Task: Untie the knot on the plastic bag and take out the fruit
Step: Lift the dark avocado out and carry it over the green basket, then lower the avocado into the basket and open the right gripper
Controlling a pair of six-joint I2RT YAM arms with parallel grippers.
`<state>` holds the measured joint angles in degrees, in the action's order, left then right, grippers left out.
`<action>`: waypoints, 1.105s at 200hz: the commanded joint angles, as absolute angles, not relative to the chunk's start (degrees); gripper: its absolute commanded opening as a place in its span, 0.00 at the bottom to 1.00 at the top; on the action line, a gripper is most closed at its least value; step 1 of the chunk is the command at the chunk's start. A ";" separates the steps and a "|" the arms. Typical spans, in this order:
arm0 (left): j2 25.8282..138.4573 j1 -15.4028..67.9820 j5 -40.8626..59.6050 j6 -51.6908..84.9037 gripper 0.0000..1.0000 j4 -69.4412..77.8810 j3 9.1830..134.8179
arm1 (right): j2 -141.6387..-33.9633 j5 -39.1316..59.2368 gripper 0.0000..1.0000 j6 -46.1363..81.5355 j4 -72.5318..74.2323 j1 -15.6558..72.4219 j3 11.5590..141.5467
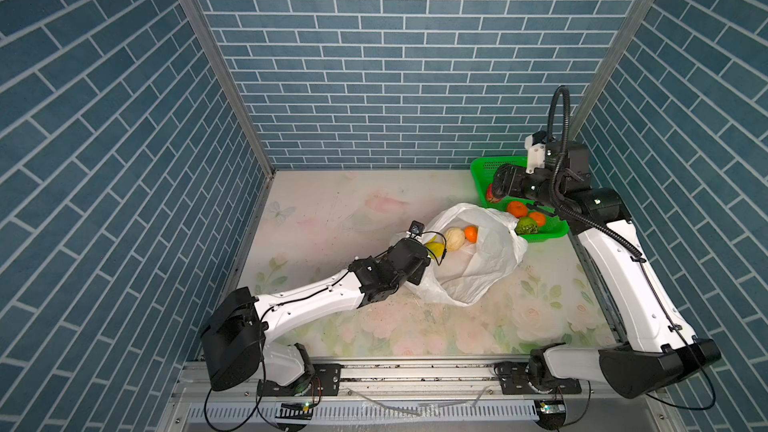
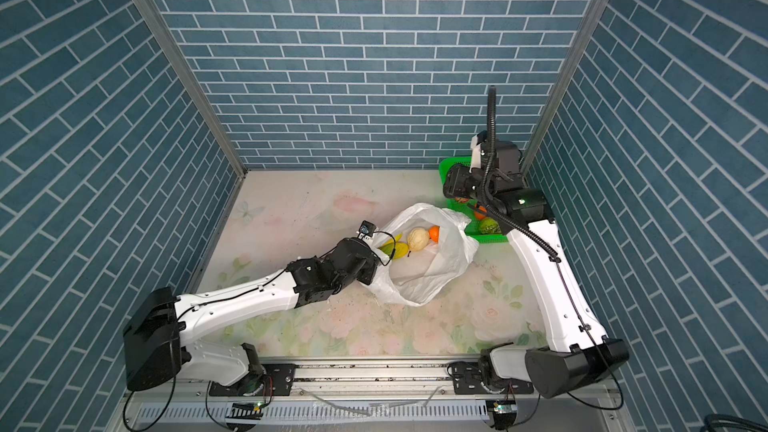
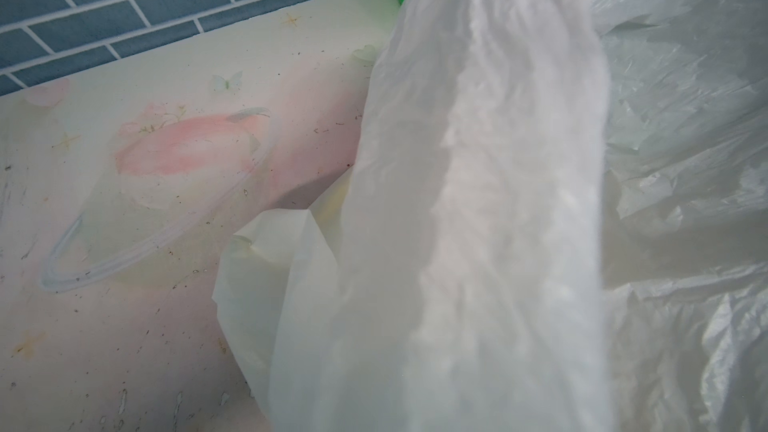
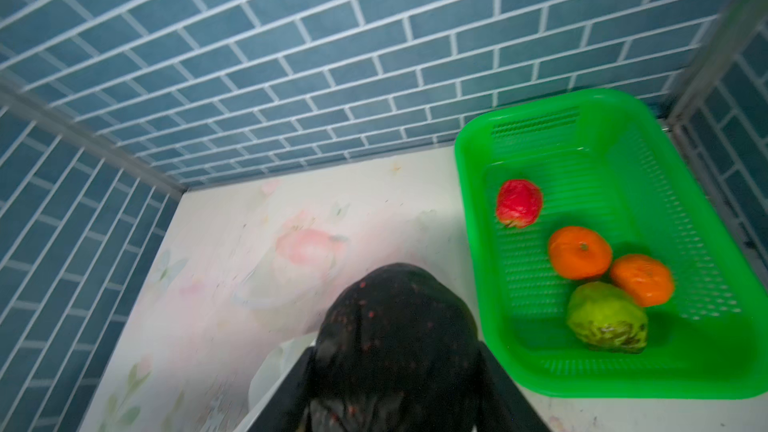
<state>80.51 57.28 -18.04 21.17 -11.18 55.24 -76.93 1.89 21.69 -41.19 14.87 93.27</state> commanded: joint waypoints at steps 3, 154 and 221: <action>79.08 57.14 -17.76 21.36 0.00 -11.03 54.32 | -81.90 2.24 0.48 19.25 -34.73 9.43 93.59; 68.61 57.13 -19.68 20.32 0.00 -21.18 51.02 | -106.75 2.81 0.73 18.73 -23.14 1.63 84.53; 65.81 57.15 -18.85 20.08 0.00 -25.13 52.04 | -104.14 4.60 0.82 17.23 -27.64 1.83 86.37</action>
